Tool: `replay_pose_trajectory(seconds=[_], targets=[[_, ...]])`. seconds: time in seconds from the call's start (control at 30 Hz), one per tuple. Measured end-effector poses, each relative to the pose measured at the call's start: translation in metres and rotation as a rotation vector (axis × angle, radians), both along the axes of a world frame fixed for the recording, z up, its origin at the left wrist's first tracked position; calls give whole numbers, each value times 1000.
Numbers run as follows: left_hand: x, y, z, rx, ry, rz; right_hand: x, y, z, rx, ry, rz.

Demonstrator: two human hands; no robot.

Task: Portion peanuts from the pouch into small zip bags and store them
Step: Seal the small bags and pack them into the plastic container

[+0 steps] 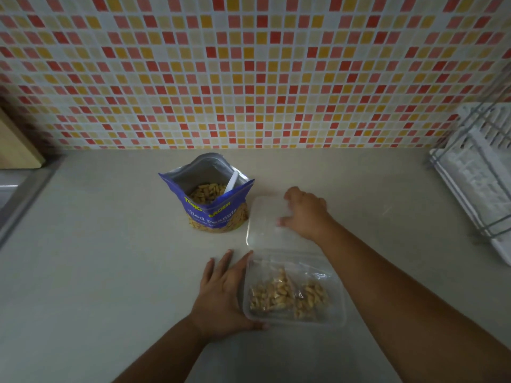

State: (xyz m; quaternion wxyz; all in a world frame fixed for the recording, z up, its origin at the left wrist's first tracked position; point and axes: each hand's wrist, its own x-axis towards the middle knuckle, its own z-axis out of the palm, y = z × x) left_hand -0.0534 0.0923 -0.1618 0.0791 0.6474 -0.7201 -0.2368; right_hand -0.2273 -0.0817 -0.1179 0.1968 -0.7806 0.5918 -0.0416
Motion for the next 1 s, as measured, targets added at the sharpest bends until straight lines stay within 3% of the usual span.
replay_pose_trajectory(seconds=[0.1, 0.17, 0.3, 0.4, 0.57, 0.67, 1.0], targets=[[0, 0, 0, 6, 5, 0, -6, 1, 32, -293, -175, -51], [0, 0, 1, 8, 10, -6, -16, 4, 58, -357, -301, -123], [0, 0, 0, -10, 18, -3, -28, 28, 74, 116, -500, -117], [0, -1, 0, -3, 5, -11, -20, 57, 46, 296, -345, 37], [-1, 0, 0, 25, -36, -11, -15, 77, 9, 182, -50, 92], [-2, 0, 1, 31, -44, -8, -14, 82, 4, 238, -65, 26], [-1, 1, 0, 13, -35, -18, -11, 83, 9, 198, -145, 106]])
